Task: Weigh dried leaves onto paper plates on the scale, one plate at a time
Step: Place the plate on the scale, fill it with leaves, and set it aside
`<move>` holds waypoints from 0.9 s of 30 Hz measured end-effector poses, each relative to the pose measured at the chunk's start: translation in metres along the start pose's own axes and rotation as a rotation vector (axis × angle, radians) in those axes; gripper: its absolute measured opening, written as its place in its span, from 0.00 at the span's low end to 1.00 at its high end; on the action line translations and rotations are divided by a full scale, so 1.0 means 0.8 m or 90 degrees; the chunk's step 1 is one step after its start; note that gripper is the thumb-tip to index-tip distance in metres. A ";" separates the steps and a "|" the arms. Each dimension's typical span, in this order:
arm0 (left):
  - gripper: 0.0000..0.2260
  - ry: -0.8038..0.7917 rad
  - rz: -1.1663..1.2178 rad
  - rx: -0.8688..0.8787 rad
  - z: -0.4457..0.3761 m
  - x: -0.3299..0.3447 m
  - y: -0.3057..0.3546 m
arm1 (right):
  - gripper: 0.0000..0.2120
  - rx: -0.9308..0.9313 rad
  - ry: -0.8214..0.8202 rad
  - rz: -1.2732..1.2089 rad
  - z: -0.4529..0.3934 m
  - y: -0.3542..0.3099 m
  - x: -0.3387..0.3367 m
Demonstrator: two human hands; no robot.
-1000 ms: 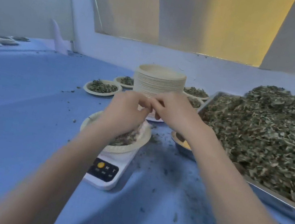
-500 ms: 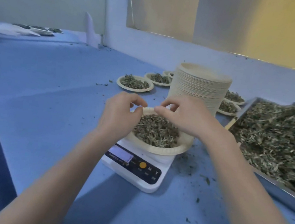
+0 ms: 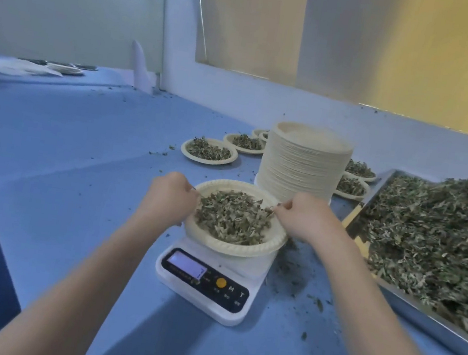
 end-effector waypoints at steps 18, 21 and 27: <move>0.07 -0.099 0.698 -0.179 -0.092 -0.050 -0.037 | 0.15 0.123 0.117 -0.802 -0.101 -0.077 0.025; 0.08 -0.067 0.726 -0.149 -0.138 -0.059 -0.027 | 0.11 0.112 0.127 -0.858 -0.135 -0.098 0.012; 0.08 -0.062 0.672 -0.076 -0.258 -0.081 0.029 | 0.06 0.118 0.137 -0.830 -0.217 -0.126 -0.062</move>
Point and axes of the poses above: each hand's wrist, its own z-axis away from the middle knuckle, its own x-axis out of the palm, y = z × x, the point moved 9 cm from there along -z, towards the middle knuckle, and after that the axes turned 1 degree about -x, right-handed, at the moved point
